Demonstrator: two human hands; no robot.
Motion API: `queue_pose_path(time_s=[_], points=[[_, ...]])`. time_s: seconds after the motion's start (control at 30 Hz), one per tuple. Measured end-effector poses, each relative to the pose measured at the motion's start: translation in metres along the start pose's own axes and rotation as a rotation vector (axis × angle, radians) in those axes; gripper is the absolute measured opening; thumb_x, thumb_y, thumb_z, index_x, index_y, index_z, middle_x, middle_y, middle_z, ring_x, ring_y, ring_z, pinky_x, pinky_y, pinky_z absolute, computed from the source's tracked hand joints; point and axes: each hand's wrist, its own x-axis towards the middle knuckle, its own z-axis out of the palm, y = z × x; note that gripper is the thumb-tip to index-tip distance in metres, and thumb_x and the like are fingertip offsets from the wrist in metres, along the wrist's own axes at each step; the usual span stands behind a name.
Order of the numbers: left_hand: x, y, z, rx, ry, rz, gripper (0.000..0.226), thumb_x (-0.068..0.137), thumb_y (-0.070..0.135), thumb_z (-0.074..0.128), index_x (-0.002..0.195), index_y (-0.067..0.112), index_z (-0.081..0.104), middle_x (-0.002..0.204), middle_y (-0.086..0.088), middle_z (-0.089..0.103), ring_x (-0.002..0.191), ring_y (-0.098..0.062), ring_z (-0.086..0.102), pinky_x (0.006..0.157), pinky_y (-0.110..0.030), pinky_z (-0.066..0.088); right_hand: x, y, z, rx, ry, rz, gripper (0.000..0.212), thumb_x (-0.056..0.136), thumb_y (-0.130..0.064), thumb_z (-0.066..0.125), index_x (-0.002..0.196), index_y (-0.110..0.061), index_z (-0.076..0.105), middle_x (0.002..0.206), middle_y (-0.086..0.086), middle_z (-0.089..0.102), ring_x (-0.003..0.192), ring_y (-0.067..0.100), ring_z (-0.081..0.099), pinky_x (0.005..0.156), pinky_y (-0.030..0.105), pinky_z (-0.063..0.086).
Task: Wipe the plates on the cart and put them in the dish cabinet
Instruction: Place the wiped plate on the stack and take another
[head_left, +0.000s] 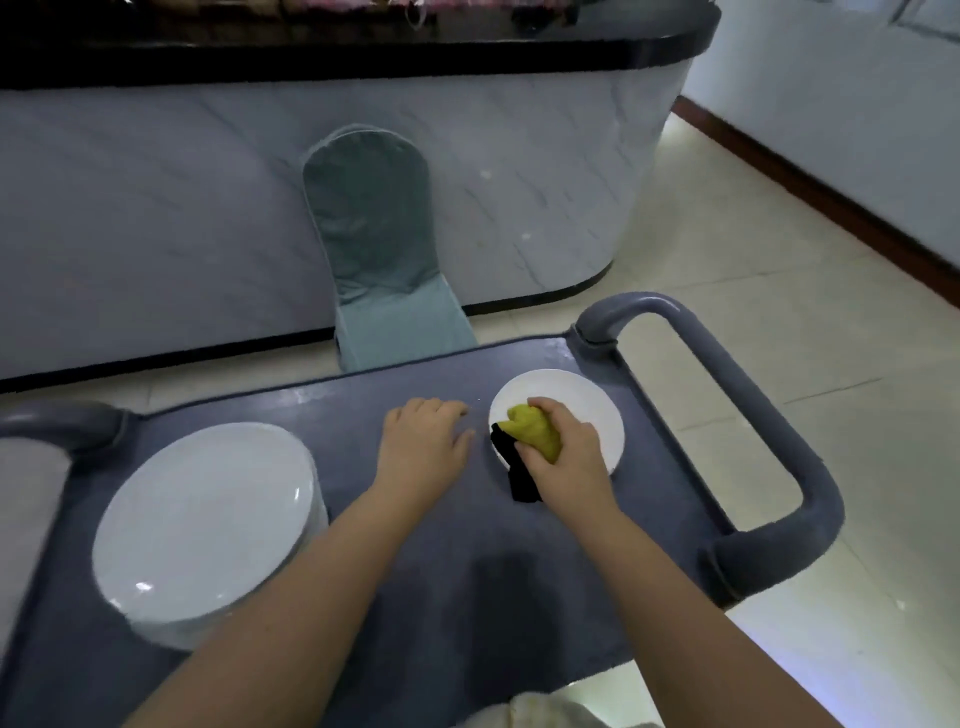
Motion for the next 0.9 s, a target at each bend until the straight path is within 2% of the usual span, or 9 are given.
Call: queue_pose_path(time_s=[0.2, 0.27, 0.37, 0.43, 0.53, 0.6, 0.67, 0.77, 0.9], points=[[-0.075, -0.074, -0.063, 0.038, 0.106, -0.472, 0.027, 0.09, 0.038, 0.061, 0.112, 0.023, 0.066, 0.104, -0.001, 0.066, 0.102, -0.027, 0.055, 0.082, -0.038, 0.04, 0.007, -0.058, 0.08, 0.003, -0.254, -0.268, 0.047, 0.083, -0.019, 0.071, 0.127, -0.026, 0.057, 0.109, -0.005, 0.062, 0.105, 0.024, 0.053, 0.09, 0.035, 0.044], [-0.107, -0.09, -0.079, -0.013, 0.184, -0.634, 0.023, 0.089, 0.036, 0.063, 0.109, 0.024, 0.066, 0.102, 0.002, 0.065, 0.1, -0.024, 0.055, 0.083, -0.037, 0.042, 0.001, -0.075, 0.101, 0.011, -0.346, -0.338, 0.048, 0.085, -0.018, 0.071, 0.131, -0.022, 0.057, 0.107, -0.014, 0.056, 0.106, 0.02, 0.048, 0.092, 0.032, 0.041], [-0.151, -0.101, -0.095, -0.132, 0.322, -0.898, 0.012, 0.086, 0.037, 0.066, 0.085, 0.025, 0.063, 0.082, 0.007, 0.062, 0.083, -0.016, 0.057, 0.069, -0.032, 0.044, -0.007, -0.094, 0.124, 0.019, -0.455, -0.392, 0.049, 0.085, -0.018, 0.069, 0.132, -0.025, 0.056, 0.105, -0.017, 0.054, 0.109, 0.018, 0.048, 0.093, 0.035, 0.044], [-0.176, -0.102, -0.098, -0.193, 0.391, -1.075, 0.024, 0.086, 0.039, 0.065, 0.072, 0.021, 0.055, 0.071, 0.005, 0.057, 0.069, -0.013, 0.054, 0.056, -0.029, 0.039, -0.013, -0.1, 0.136, 0.038, -0.514, -0.423, 0.05, 0.084, -0.018, 0.067, 0.131, -0.03, 0.055, 0.113, -0.008, 0.061, 0.112, 0.021, 0.053, 0.093, 0.038, 0.048], [-0.201, -0.099, -0.097, -0.309, 0.462, -1.289, 0.042, 0.087, 0.041, 0.065, 0.059, 0.016, 0.044, 0.058, 0.001, 0.051, 0.059, -0.019, 0.05, 0.051, -0.03, 0.037, -0.022, -0.103, 0.146, 0.066, -0.565, -0.443, 0.052, 0.084, -0.017, 0.067, 0.132, -0.032, 0.053, 0.115, -0.009, 0.058, 0.115, 0.016, 0.048, 0.094, 0.032, 0.044], [-0.204, -0.097, -0.097, -0.325, 0.448, -1.376, 0.051, 0.086, 0.045, 0.063, 0.051, 0.016, 0.041, 0.051, 0.001, 0.045, 0.053, -0.019, 0.046, 0.047, -0.029, 0.03, -0.026, -0.103, 0.146, 0.065, -0.586, -0.418, 0.052, 0.086, -0.016, 0.067, 0.133, -0.032, 0.053, 0.114, -0.008, 0.054, 0.112, 0.009, 0.042, 0.093, 0.028, 0.039], [-0.201, -0.098, -0.095, -0.333, 0.396, -1.416, 0.051, 0.088, 0.045, 0.062, 0.049, 0.015, 0.047, 0.049, 0.0, 0.045, 0.051, -0.019, 0.045, 0.047, -0.028, 0.027, -0.029, -0.102, 0.145, 0.062, -0.607, -0.408, 0.052, 0.086, -0.016, 0.067, 0.134, -0.033, 0.052, 0.114, -0.006, 0.053, 0.109, 0.005, 0.038, 0.091, 0.025, 0.036], [-0.195, -0.101, -0.092, -0.449, 0.358, -1.42, 0.042, 0.091, 0.037, 0.06, 0.063, 0.006, 0.064, 0.061, -0.004, 0.058, 0.065, -0.024, 0.056, 0.055, -0.029, 0.036, -0.031, -0.1, 0.142, 0.065, -0.625, -0.414, 0.053, 0.087, -0.016, 0.067, 0.134, -0.033, 0.051, 0.114, -0.006, 0.052, 0.107, 0.002, 0.036, 0.088, 0.021, 0.032], [-0.2, -0.104, -0.091, -0.707, 0.498, -1.47, 0.036, 0.093, 0.029, 0.06, 0.069, 0.002, 0.065, 0.07, -0.009, 0.066, 0.071, -0.025, 0.06, 0.061, -0.03, 0.046, -0.029, -0.095, 0.134, 0.068, -0.627, -0.372, 0.051, 0.087, -0.017, 0.067, 0.133, -0.035, 0.051, 0.11, -0.012, 0.048, 0.105, 0.0, 0.034, 0.091, 0.022, 0.032]])
